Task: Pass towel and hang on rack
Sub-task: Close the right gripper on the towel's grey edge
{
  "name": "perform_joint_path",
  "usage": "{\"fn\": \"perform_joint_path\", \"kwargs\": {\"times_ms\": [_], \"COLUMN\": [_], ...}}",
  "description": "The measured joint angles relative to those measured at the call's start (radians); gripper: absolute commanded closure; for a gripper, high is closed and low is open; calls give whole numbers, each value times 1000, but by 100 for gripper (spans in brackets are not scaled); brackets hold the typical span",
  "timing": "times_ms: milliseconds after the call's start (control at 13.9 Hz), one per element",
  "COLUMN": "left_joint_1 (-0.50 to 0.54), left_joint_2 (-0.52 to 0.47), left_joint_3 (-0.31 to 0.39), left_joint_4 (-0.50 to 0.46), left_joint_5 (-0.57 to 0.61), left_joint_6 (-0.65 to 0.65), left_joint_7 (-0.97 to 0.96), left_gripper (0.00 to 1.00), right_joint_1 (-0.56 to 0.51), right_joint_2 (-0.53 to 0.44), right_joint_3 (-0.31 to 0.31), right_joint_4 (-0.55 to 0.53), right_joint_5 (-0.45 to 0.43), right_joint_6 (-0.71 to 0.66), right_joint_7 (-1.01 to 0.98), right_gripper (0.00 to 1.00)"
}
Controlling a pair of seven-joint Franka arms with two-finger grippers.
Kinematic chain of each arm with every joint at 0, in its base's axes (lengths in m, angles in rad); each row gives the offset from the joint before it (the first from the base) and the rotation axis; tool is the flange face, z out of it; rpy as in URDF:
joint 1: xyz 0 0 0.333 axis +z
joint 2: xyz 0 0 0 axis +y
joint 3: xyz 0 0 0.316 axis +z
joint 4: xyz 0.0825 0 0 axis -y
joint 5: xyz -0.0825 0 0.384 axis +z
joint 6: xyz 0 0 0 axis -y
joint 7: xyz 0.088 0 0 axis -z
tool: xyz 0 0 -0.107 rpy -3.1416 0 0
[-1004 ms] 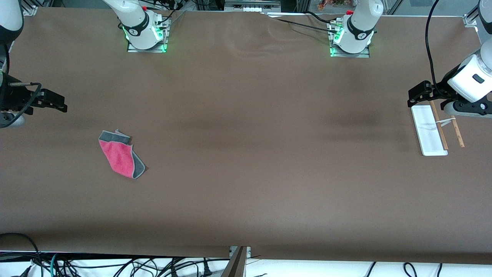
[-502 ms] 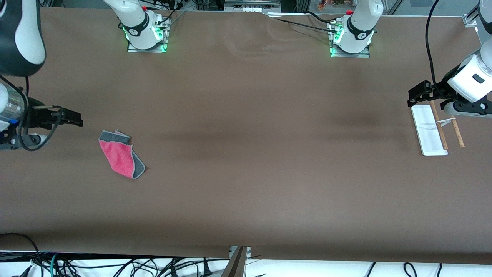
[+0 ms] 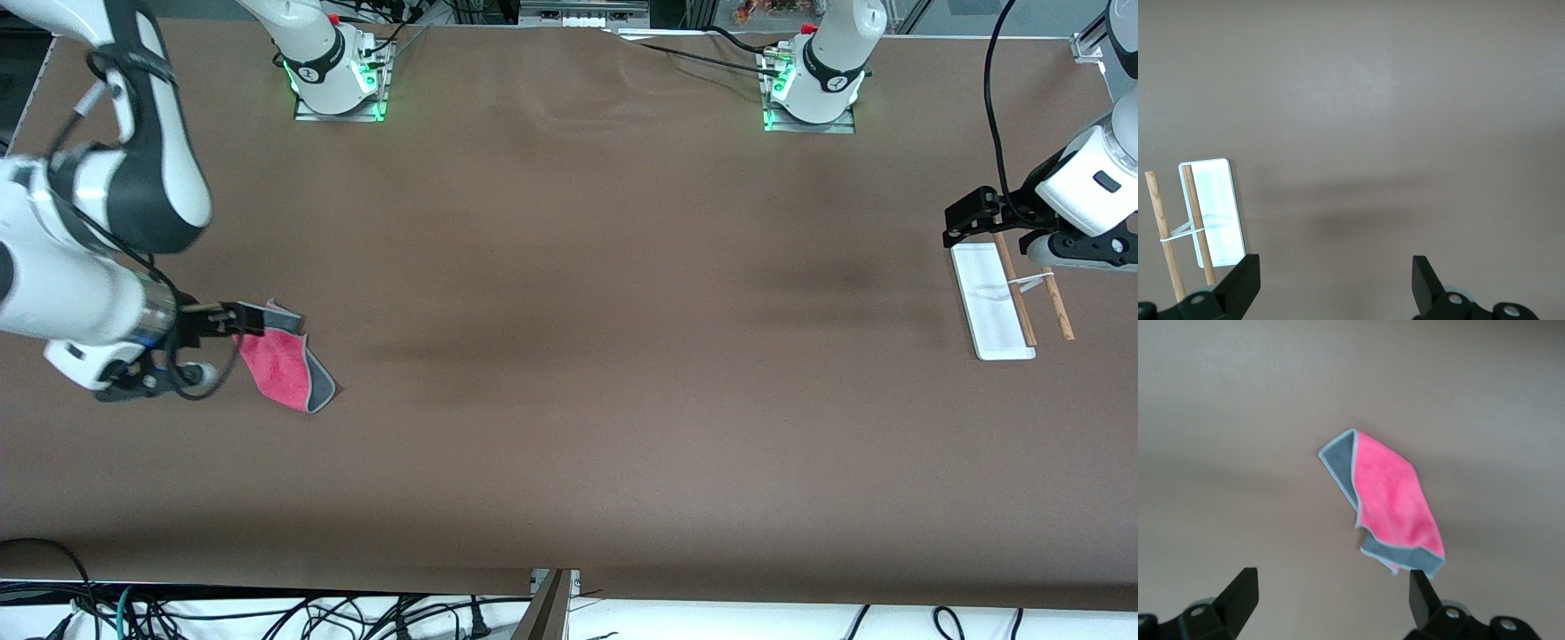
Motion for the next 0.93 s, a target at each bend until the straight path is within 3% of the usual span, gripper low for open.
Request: {"fn": "perform_joint_path", "kwargs": {"times_ms": [502, 932], "left_joint_1": [0, 0], "left_joint_2": [0, 0], "left_joint_3": [0, 0], "left_joint_4": [0, 0], "left_joint_5": [0, 0], "left_joint_6": [0, 0], "left_joint_7": [0, 0], "left_gripper": [0, 0], "right_joint_1": [19, 31], "right_joint_2": [183, 242], "right_joint_3": [0, 0], "right_joint_4": [-15, -59], "right_joint_5": [0, 0], "right_joint_6": [236, 429], "right_joint_7": [1, 1], "right_gripper": [0, 0]}}
